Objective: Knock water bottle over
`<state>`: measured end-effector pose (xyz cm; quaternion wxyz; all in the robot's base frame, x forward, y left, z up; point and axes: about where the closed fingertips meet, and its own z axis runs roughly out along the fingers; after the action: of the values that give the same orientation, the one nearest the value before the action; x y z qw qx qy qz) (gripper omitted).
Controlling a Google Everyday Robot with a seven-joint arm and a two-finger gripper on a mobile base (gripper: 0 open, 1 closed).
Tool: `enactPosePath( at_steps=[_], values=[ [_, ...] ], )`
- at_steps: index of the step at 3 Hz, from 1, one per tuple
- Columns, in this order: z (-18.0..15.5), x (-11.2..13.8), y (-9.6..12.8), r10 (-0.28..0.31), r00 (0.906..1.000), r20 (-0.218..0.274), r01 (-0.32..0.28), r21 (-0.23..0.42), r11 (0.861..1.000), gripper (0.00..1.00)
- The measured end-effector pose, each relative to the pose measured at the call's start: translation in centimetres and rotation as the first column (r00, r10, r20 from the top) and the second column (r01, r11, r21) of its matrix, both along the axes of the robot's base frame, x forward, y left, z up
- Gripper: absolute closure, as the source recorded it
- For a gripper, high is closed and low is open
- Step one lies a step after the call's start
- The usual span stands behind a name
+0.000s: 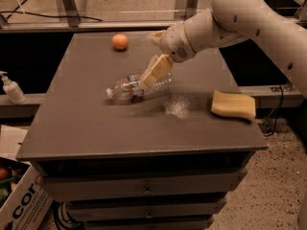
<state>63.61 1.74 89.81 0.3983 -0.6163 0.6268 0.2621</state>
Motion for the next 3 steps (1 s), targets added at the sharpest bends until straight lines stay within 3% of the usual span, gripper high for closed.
enactPosePath(
  at_steps=[2, 3],
  values=[
    [0.5, 0.8, -9.2, -0.095, 0.9944, 0.047, 0.097, -0.045, 0.994, 0.0],
    [0.4, -1.2, -14.3, -0.175, 0.9837, 0.043, 0.177, -0.059, 0.982, 0.0]
  ],
)
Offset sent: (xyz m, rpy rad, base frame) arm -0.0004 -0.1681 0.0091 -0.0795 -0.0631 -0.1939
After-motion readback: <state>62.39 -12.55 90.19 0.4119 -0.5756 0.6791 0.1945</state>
